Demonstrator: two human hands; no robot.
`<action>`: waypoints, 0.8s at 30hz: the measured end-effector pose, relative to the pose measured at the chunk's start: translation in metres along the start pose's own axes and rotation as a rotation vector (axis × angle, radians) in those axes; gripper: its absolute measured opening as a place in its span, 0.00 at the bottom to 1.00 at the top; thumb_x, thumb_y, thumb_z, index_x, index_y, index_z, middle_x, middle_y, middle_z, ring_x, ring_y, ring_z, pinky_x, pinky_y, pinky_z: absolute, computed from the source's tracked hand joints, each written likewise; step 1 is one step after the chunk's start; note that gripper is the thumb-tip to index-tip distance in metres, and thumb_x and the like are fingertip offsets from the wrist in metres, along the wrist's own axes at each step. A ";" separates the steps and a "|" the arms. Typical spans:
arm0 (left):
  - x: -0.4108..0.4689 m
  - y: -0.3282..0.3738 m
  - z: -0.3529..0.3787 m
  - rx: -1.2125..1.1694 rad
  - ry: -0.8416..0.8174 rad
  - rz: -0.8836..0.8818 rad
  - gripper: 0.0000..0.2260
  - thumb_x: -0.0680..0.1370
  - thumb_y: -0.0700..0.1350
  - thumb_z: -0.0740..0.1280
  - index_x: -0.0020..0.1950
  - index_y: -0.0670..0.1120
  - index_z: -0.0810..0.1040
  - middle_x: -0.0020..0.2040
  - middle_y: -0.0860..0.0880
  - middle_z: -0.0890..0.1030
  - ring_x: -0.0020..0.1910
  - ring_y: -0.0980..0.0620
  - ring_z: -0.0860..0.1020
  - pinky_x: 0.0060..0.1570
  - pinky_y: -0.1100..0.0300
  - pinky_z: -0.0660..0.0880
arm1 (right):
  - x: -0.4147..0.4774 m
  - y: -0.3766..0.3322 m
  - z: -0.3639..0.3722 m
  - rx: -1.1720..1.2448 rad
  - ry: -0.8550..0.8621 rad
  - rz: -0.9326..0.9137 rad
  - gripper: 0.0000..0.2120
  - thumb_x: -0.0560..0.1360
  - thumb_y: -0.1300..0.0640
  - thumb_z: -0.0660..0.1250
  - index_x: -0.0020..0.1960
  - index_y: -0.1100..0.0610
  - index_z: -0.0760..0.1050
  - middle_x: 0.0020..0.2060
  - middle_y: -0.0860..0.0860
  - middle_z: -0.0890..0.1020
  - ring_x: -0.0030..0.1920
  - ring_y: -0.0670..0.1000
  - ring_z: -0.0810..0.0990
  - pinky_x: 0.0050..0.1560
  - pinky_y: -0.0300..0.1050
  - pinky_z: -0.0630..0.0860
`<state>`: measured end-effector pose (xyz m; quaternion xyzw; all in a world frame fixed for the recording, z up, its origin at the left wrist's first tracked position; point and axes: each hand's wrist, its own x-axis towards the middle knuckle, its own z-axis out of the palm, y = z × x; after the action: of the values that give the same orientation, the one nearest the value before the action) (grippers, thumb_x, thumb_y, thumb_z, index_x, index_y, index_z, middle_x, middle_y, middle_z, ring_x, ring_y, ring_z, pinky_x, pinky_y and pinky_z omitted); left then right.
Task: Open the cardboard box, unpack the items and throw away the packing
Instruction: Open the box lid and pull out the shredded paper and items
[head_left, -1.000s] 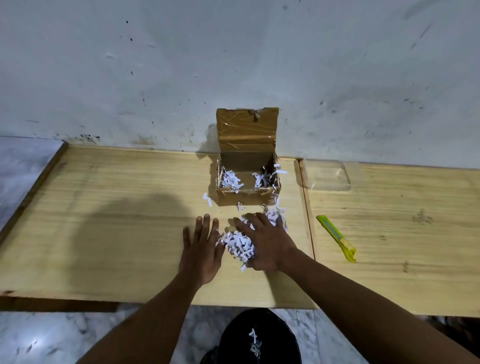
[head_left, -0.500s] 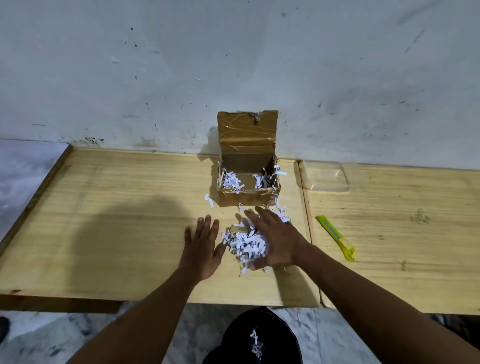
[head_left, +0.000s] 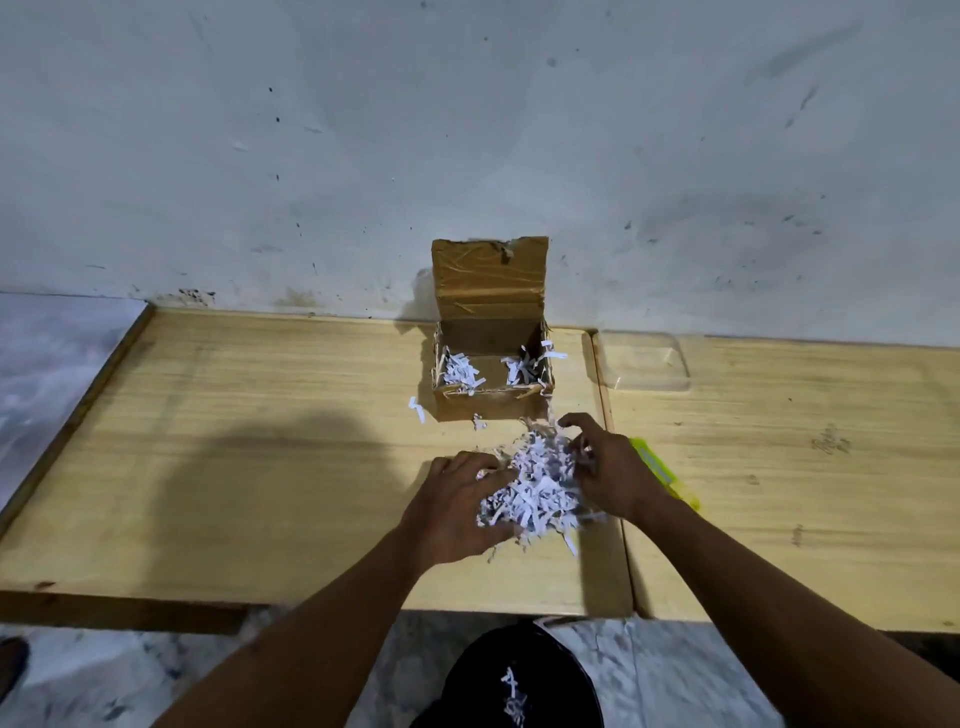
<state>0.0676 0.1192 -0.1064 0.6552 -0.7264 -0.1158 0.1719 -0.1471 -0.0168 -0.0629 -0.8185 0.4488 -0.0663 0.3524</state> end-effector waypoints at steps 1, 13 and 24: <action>0.001 0.000 0.004 0.024 -0.007 0.016 0.24 0.72 0.65 0.66 0.65 0.58 0.77 0.63 0.54 0.77 0.65 0.52 0.71 0.60 0.53 0.65 | -0.001 -0.002 0.004 -0.033 -0.011 0.001 0.30 0.65 0.64 0.71 0.62 0.45 0.69 0.46 0.48 0.83 0.42 0.54 0.81 0.41 0.48 0.78; -0.008 -0.045 -0.011 0.067 0.262 -0.425 0.17 0.70 0.54 0.59 0.48 0.47 0.81 0.42 0.48 0.81 0.43 0.42 0.79 0.44 0.51 0.72 | 0.007 -0.003 -0.006 -0.271 0.081 0.147 0.18 0.67 0.58 0.67 0.57 0.49 0.80 0.59 0.49 0.80 0.58 0.56 0.78 0.51 0.48 0.76; 0.010 -0.019 0.008 -0.066 0.115 -0.459 0.39 0.67 0.66 0.70 0.74 0.52 0.67 0.67 0.51 0.75 0.67 0.48 0.72 0.62 0.47 0.67 | 0.005 -0.003 0.025 -0.262 -0.024 0.015 0.07 0.70 0.54 0.68 0.48 0.48 0.80 0.47 0.49 0.80 0.49 0.54 0.80 0.42 0.45 0.74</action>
<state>0.0809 0.1068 -0.1201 0.8028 -0.5431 -0.1380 0.2036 -0.1315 -0.0069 -0.0812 -0.8549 0.4554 0.0055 0.2482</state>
